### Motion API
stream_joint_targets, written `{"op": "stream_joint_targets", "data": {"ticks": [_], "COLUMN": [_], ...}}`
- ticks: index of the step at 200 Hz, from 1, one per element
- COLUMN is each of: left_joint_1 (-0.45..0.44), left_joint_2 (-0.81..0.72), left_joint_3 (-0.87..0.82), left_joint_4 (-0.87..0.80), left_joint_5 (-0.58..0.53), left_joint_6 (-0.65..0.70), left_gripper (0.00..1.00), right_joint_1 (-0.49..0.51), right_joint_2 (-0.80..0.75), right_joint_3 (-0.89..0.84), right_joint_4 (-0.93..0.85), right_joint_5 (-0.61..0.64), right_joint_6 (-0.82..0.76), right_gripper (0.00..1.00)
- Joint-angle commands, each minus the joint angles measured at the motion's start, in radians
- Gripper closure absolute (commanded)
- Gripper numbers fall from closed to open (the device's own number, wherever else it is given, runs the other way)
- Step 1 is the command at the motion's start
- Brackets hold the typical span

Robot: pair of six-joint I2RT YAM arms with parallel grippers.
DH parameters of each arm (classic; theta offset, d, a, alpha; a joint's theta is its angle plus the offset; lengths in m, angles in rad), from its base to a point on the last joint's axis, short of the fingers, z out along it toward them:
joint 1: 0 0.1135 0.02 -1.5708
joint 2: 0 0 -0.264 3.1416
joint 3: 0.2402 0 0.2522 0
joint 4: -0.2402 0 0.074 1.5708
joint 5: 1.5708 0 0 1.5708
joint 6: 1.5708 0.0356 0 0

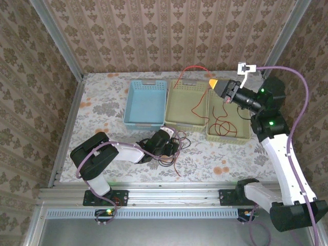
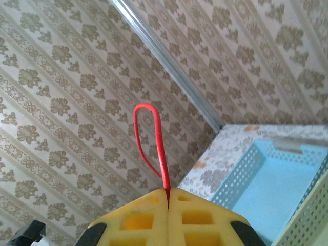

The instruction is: Untangle the cables

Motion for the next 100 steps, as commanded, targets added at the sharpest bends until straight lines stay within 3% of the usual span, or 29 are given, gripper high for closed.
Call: {"op": "stream_joint_targets", "data": {"ticks": [1,46,100], "left_joint_1": [-0.002,-0.002,-0.002], "left_joint_2": [0.065,0.066,0.054], "left_joint_3": [-0.019,-0.018,-0.018], "left_joint_4": [-0.134,-0.134,-0.132], "left_joint_5": [0.018,0.018,0.009], "left_joint_6": [0.0,-0.001,0.005], "left_gripper": [0.4,0.4,0.4], "right_joint_1": [-0.006,-0.013,-0.047], "right_joint_2": [-0.079,-0.111,-0.092], "right_joint_3": [0.073,0.091,-0.067], "right_joint_4": [-0.022,-0.188,-0.184], "right_joint_5": [0.108,0.495,0.753], "right_joint_6": [-0.072,-0.169,-0.167], "right_gripper": [1.0,1.0,1.0]}}
